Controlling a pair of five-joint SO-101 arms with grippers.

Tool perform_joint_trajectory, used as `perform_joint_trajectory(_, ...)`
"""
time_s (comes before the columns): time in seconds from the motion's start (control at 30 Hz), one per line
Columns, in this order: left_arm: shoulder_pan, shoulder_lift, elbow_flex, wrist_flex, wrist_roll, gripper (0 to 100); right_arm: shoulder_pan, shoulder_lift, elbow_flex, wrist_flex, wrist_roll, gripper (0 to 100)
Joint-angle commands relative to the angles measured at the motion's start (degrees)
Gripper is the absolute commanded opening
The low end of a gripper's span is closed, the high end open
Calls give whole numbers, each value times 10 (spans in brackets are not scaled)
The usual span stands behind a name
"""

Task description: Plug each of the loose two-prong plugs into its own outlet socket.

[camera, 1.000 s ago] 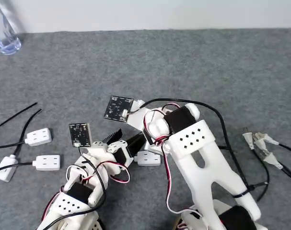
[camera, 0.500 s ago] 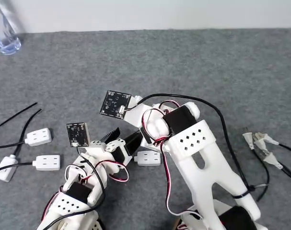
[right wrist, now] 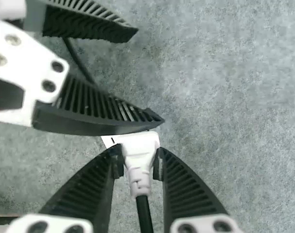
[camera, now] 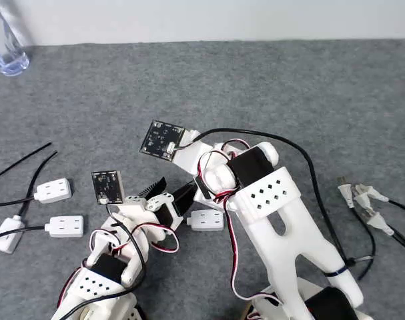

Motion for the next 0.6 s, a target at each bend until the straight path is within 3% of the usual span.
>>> perform_joint_trajectory(0.0, 4, 5, -3, -3, -1, 326, -27, -15, -52, -26, -1, 8)
perform_joint_trajectory(0.3, -5, 5, -3, -3, -1, 326, -22, -14, -25, -29, 10, 8)
perform_joint_trajectory(0.57, -155, 4, -16, -6, -1, 326, 32, -14, 19, -28, 31, 8)
